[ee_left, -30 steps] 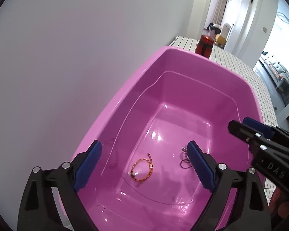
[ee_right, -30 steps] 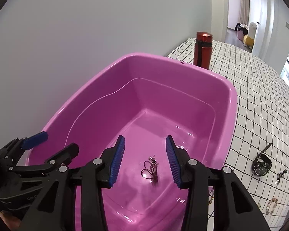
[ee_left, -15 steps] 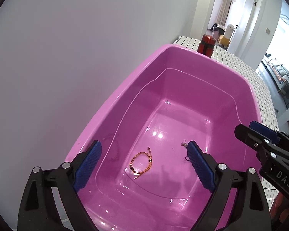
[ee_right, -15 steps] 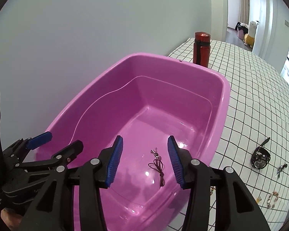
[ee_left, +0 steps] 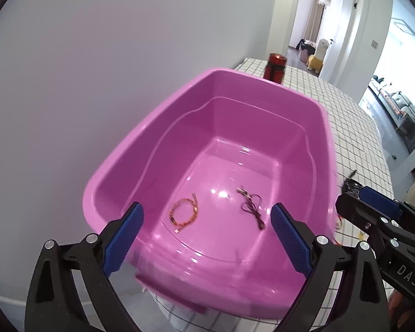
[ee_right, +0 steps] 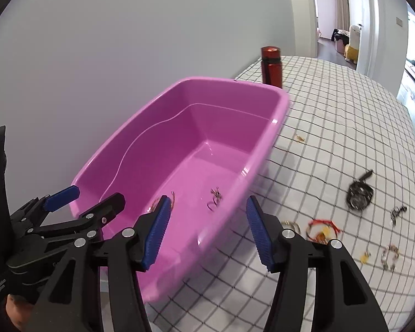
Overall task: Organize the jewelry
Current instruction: 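Move both tools back over the remaining jewelry on the table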
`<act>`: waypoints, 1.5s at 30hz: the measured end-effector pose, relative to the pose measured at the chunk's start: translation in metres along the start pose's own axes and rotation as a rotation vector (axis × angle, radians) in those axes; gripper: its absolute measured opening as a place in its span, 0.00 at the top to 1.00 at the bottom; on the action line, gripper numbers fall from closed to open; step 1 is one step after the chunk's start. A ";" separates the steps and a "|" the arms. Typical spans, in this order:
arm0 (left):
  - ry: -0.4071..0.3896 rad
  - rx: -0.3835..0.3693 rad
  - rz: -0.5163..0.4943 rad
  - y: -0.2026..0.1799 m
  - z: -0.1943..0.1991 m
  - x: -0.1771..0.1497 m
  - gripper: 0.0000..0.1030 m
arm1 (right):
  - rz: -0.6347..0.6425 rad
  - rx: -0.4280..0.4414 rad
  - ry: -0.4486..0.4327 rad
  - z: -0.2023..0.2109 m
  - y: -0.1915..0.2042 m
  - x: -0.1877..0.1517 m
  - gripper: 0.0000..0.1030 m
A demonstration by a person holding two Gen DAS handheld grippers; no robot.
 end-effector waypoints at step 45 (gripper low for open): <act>0.074 -0.118 -0.201 -0.178 -0.081 -0.121 0.06 | -0.303 -0.241 0.019 0.038 -0.218 -0.202 0.43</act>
Point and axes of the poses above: each gripper's, at about its wrist camera, not at the fingertips, and z roughly against the way its jaws point, y to its left, x to its top, the point moved 1 cm from there along -z, roughly the way its jaws point, and after that the axes turned 3 degrees about -x, right-handed, at the moved point
